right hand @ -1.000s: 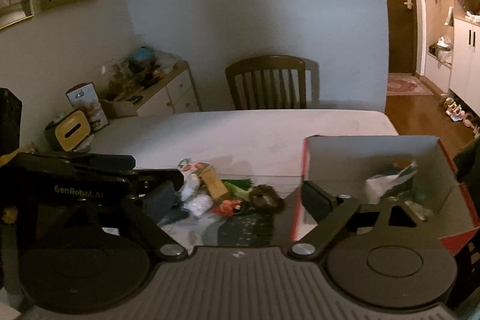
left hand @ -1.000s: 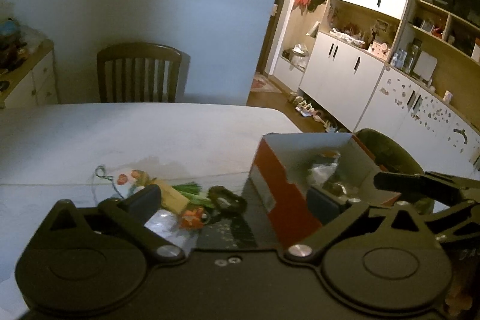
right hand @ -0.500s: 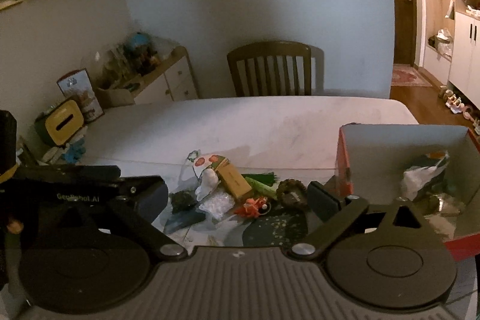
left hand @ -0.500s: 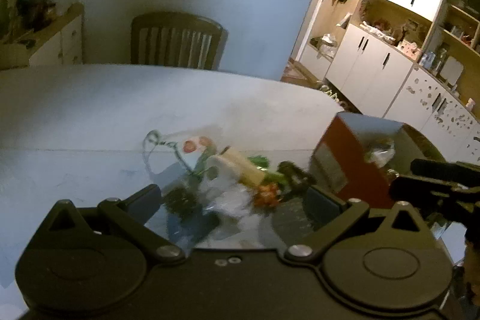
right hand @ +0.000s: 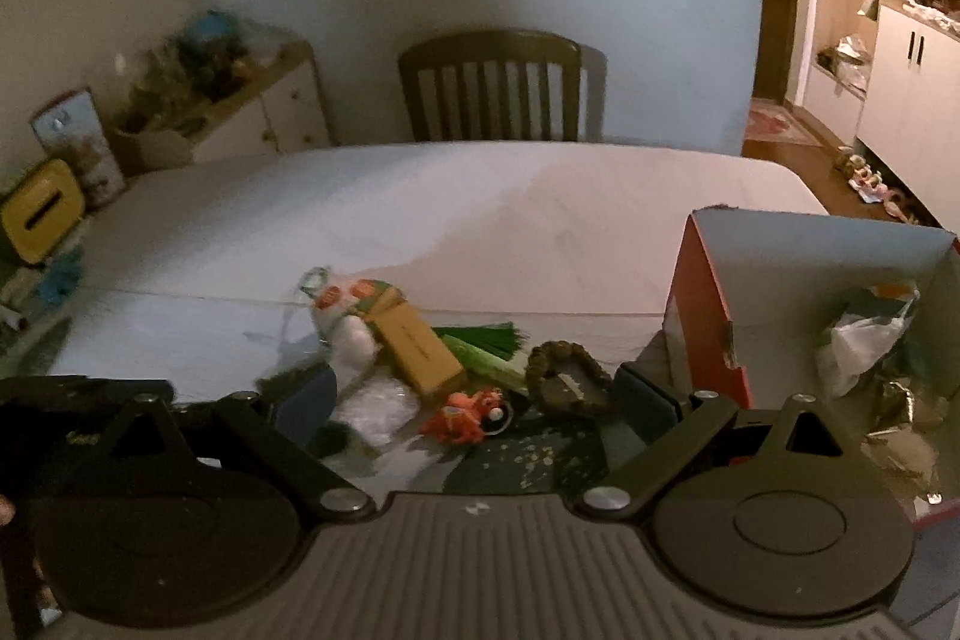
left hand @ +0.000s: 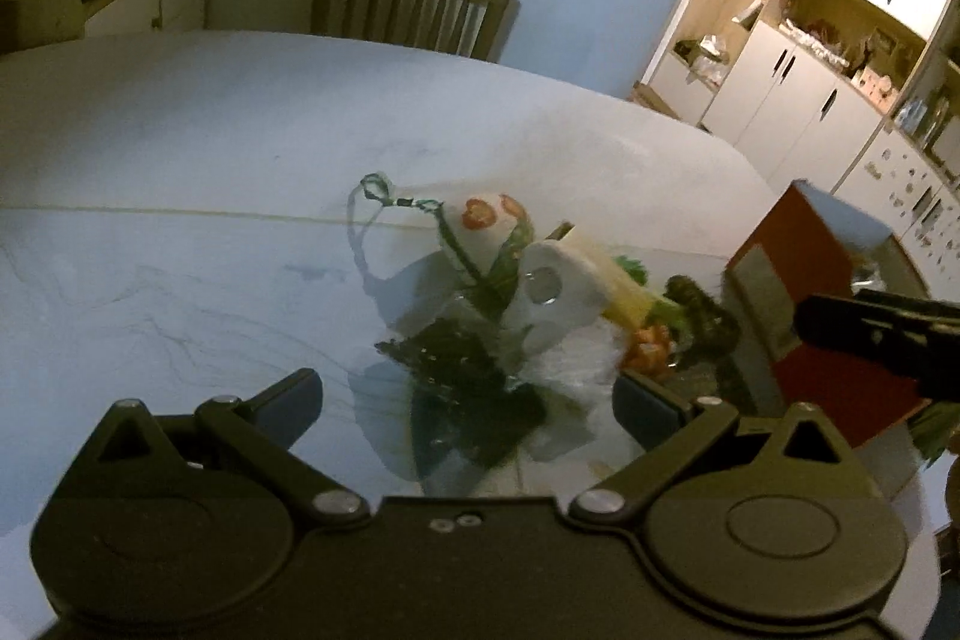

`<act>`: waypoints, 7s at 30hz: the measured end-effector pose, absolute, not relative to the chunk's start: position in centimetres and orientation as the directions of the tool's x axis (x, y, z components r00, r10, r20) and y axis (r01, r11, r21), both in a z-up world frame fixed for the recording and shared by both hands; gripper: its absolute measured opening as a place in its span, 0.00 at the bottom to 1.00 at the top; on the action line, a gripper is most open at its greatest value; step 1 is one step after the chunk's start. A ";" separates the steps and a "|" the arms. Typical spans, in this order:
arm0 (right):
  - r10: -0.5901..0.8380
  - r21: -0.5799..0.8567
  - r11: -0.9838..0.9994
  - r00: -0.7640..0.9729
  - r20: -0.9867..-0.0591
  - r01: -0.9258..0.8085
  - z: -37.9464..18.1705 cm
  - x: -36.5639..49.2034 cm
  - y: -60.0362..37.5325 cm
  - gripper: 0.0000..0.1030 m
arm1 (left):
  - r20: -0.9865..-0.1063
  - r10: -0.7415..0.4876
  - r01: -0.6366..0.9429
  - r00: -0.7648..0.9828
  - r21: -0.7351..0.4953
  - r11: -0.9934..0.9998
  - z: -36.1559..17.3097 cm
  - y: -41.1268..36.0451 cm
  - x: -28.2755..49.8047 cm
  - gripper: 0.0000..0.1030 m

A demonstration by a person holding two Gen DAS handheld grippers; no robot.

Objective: Organize objects
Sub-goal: 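Withdraw both tools from the shoebox toward the remaining pile, then grasp the dark green crinkled packet with the left tool while the right tool grasps the brown bead string, then carry the green packet with the left tool while the right tool carries the bead string into the shoebox, then open both tools to release the green packet and bead string into the shoebox, then withdraw both tools from the shoebox back toward the pile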

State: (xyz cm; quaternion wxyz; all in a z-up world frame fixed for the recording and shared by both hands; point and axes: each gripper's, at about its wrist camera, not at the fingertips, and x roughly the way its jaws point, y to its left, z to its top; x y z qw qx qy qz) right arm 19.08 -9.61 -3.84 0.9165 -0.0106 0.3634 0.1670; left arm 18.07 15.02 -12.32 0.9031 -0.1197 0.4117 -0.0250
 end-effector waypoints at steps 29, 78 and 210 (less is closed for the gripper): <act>0.283 0.159 0.951 0.541 -0.792 -0.264 -11.3 27.7 -8.7 0.42 | -0.760 -0.164 -0.061 0.629 -0.258 0.964 -15.5 15.8 21.1 0.60; 0.386 0.311 0.922 0.631 -0.673 -0.233 -2.2 22.0 -14.6 0.07 | -0.695 -0.240 0.013 0.678 -0.314 0.949 -7.8 12.3 16.5 0.19; 0.382 0.205 0.922 0.697 -0.606 -0.327 1.2 18.4 -36.7 0.51 | -0.643 -0.278 0.232 0.714 -0.157 0.960 -0.7 -12.2 19.0 0.79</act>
